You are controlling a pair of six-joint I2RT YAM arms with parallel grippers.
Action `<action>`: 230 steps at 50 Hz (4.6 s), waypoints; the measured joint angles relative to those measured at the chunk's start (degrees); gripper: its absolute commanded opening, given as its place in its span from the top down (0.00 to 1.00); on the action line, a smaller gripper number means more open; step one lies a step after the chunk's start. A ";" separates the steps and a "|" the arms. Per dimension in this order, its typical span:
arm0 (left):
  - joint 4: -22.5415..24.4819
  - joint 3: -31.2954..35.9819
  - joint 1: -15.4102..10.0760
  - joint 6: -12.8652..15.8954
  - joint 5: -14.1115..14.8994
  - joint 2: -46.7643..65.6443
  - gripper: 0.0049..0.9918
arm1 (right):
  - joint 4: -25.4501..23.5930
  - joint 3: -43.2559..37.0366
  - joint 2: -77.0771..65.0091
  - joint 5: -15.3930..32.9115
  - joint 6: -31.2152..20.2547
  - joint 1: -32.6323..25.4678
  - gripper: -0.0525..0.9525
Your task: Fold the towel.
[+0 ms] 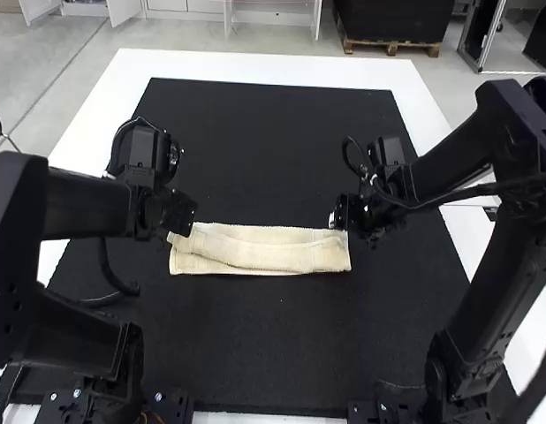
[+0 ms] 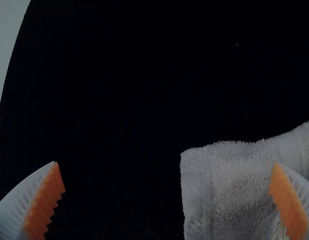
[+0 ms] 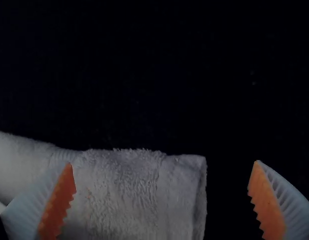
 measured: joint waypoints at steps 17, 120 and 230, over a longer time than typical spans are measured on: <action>0.33 -1.66 -0.02 1.77 -0.50 1.03 0.03 | -1.77 0.33 -1.55 0.02 0.02 0.28 0.15; -16.41 13.42 1.49 -10.40 9.05 1.73 0.03 | 0.33 -4.55 2.10 -11.98 5.81 0.42 0.97; -14.64 8.90 12.04 -13.18 5.99 -7.10 0.03 | 21.59 27.61 26.69 -23.08 21.40 33.22 0.97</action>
